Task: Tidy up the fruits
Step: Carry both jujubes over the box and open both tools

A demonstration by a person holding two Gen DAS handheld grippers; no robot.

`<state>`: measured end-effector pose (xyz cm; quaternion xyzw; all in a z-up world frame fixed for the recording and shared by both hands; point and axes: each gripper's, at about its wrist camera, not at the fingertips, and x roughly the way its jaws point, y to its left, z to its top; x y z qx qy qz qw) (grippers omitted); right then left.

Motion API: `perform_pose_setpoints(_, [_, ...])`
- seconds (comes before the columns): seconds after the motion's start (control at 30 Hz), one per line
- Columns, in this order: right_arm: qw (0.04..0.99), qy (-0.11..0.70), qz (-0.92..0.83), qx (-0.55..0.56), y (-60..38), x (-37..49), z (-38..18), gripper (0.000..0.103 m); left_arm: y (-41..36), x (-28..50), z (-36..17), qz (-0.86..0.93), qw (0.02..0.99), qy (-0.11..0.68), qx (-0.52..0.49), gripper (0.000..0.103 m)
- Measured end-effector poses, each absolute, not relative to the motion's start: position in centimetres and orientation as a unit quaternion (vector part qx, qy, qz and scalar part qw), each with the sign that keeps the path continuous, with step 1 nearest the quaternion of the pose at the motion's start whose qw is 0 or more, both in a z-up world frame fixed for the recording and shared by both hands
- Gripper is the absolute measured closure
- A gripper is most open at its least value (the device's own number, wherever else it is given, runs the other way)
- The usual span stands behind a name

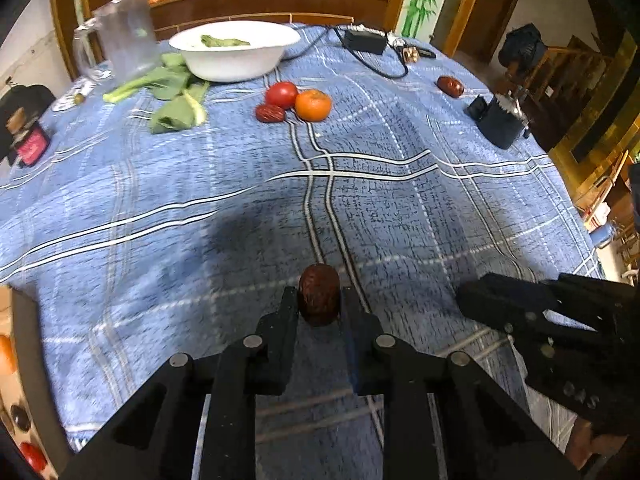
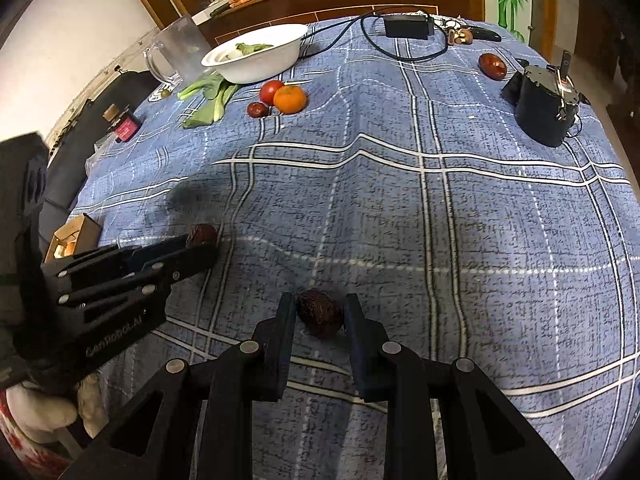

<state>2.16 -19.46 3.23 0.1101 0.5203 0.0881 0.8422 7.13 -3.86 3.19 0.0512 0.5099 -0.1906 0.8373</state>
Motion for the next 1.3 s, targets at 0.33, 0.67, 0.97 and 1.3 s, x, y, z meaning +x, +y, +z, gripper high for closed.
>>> perform_pose_setpoints(0.33, [0.828, 0.528, 0.160, 0.098, -11.7, 1.5, 5.7, 0.077, 8.6, 1.1, 10.3, -0.113, 0.881, 0.456, -0.064, 0.083])
perform_pose_setpoints(0.67, [0.797, 0.515, 0.313, 0.033, 5.3, -0.7, 8.8, 0.076, 24.0, -7.9, 12.7, 0.058, 0.899, 0.415, -0.124, 0.083])
perform_pose_setpoints(0.97, [0.747, 0.513, 0.419, -0.050, 18.2, -7.0, 9.1, 0.076, 33.9, -13.4, 10.9, 0.167, 0.870, 0.432, -0.167, 0.083])
perform_pose_setpoints(1.3, [0.714, 0.527, 0.444, -0.119, 23.2, -10.2, 6.4, 0.076, 36.9, -14.7, 8.9, 0.180, 0.853, 0.444, -0.209, 0.080])
